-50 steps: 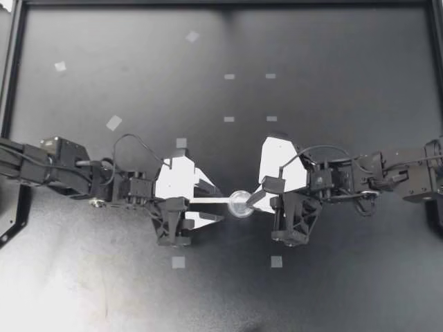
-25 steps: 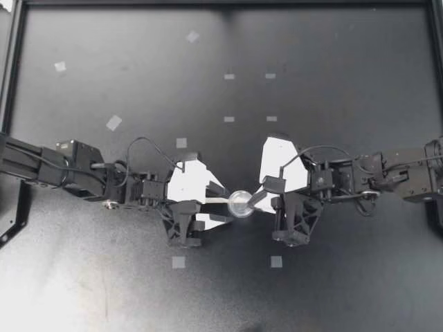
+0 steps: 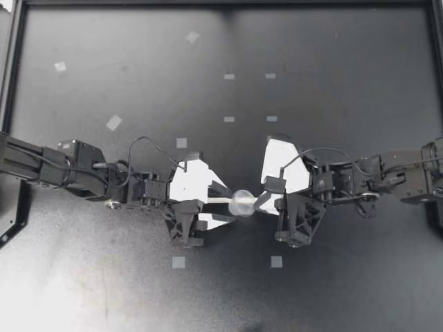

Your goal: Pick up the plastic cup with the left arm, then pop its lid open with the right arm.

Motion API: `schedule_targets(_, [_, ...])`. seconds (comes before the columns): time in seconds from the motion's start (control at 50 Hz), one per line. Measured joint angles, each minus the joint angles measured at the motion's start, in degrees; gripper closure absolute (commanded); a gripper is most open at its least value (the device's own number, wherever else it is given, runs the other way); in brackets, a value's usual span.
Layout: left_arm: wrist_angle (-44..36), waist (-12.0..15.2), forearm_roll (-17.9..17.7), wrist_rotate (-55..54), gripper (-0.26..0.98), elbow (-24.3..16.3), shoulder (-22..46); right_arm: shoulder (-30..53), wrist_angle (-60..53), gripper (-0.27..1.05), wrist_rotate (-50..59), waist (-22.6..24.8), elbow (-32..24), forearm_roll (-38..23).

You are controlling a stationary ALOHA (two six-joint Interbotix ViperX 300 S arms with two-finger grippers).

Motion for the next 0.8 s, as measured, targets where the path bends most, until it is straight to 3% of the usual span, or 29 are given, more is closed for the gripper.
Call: schedule_targets(0.8, [3.16, 0.0, 0.0, 0.44, 0.17, -2.37, 0.53, 2.37, -3.08, 0.84, 1.05, 1.14, -0.26, 0.0])
